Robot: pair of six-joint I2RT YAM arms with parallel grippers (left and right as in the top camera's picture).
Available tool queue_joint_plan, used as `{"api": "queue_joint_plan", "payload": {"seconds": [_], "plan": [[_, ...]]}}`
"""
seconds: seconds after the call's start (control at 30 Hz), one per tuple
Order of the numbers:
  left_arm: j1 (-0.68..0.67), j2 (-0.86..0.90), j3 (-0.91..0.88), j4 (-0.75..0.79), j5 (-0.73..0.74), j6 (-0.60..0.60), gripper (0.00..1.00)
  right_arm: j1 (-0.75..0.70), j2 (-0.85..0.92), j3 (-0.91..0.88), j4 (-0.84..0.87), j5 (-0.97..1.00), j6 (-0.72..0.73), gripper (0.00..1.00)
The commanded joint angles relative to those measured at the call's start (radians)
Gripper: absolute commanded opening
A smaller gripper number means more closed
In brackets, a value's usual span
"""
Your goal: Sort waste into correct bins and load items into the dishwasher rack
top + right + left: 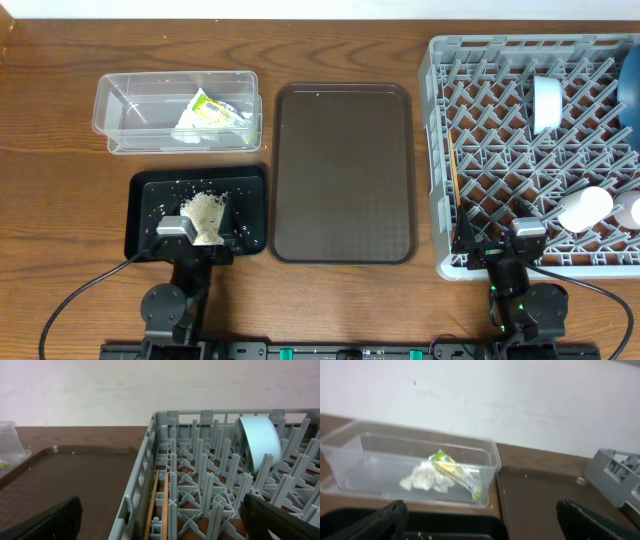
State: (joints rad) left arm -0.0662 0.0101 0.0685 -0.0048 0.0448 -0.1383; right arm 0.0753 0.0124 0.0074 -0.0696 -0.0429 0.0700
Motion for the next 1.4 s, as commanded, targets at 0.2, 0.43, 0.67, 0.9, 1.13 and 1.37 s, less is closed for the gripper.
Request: {"api": "queue_joint_plan", "payload": {"seconds": [0.2,0.43,0.67,0.9,1.13,1.37], "plan": [[0.006,-0.008,-0.065,-0.049,-0.008,0.093,0.97,0.008,-0.007,-0.002,-0.003,0.012,-0.008,0.99],[0.006,-0.008,-0.065,-0.065,-0.008,0.137,0.97,0.008,-0.007,-0.002,-0.003,0.012,-0.008,0.99],[0.006,-0.008,-0.064,-0.064,-0.008,0.119,0.98,0.008,-0.007,-0.002,-0.003,0.012,-0.008,0.99],[0.006,-0.006,-0.064,-0.064,-0.008,0.119,0.97,0.008,-0.007,-0.002,-0.003,0.012,-0.008,0.99],[0.006,-0.006,-0.064,-0.064,-0.008,0.119,0.97,0.008,-0.007,-0.002,-0.003,0.012,-0.008,0.99],[0.006,-0.006,-0.064,-0.064,-0.008,0.119,0.97,0.008,-0.007,-0.002,-0.003,0.012,-0.008,0.99]]}}
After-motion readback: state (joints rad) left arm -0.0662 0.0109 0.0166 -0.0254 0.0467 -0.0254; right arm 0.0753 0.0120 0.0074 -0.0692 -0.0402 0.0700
